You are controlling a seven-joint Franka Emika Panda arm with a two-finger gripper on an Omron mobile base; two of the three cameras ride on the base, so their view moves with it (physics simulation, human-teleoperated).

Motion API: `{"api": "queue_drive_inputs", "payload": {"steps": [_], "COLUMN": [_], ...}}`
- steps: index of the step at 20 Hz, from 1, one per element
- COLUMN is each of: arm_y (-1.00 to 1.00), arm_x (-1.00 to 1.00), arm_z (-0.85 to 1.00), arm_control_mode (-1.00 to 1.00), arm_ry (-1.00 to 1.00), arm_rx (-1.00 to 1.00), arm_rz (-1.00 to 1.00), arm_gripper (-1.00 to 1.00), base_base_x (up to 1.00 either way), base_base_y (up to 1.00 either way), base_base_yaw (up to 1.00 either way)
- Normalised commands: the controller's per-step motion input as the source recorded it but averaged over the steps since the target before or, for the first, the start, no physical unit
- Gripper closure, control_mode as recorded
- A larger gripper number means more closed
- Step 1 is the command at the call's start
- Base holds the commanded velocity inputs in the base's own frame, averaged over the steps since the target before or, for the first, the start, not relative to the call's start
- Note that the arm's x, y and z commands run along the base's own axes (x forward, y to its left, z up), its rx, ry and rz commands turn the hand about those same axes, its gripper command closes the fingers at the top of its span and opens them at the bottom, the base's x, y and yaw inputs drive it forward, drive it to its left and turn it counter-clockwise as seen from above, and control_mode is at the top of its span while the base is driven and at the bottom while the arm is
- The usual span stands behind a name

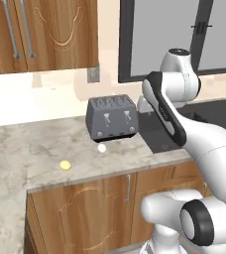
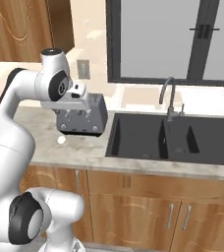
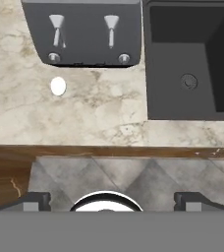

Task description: Gather the eggs and milk located in the vicinity of the sink area and place them right next to the bowl.

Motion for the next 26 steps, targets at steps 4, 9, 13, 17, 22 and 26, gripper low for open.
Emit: {"api": "queue_drive_inputs", "payload": {"steps": [4, 9, 13, 17, 22, 26], "arm_y": [0.00, 0.00, 0.00, 0.00, 0.00, 0.00], "arm_x": [0.00, 0.00, 0.00, 0.00, 0.00, 0.00], "arm_z": [0.00, 0.00, 0.00, 0.00, 0.00, 0.00], "arm_control_mode": [1.00, 1.00, 1.00, 1.00, 1.00, 1.00], "arm_ry": [0.00, 0.00, 0.00, 0.00, 0.00, 0.00], "arm_rx": [0.00, 0.00, 0.00, 0.00, 0.00, 0.00], "arm_rz": [0.00, 0.00, 0.00, 0.00, 0.00, 0.00], "arm_gripper": [-1.00, -1.00, -1.00, -1.00, -1.00, -1.00], "base_base_x": [0.34, 0.45, 0.26, 0.13, 0.10, 0.24], "base_base_y": [0.43, 0.44, 0.44, 0.50, 0.59, 0.53], "base_base_yaw": [-0.04, -0.03, 0.00, 0.00, 0.00, 0.00]}}
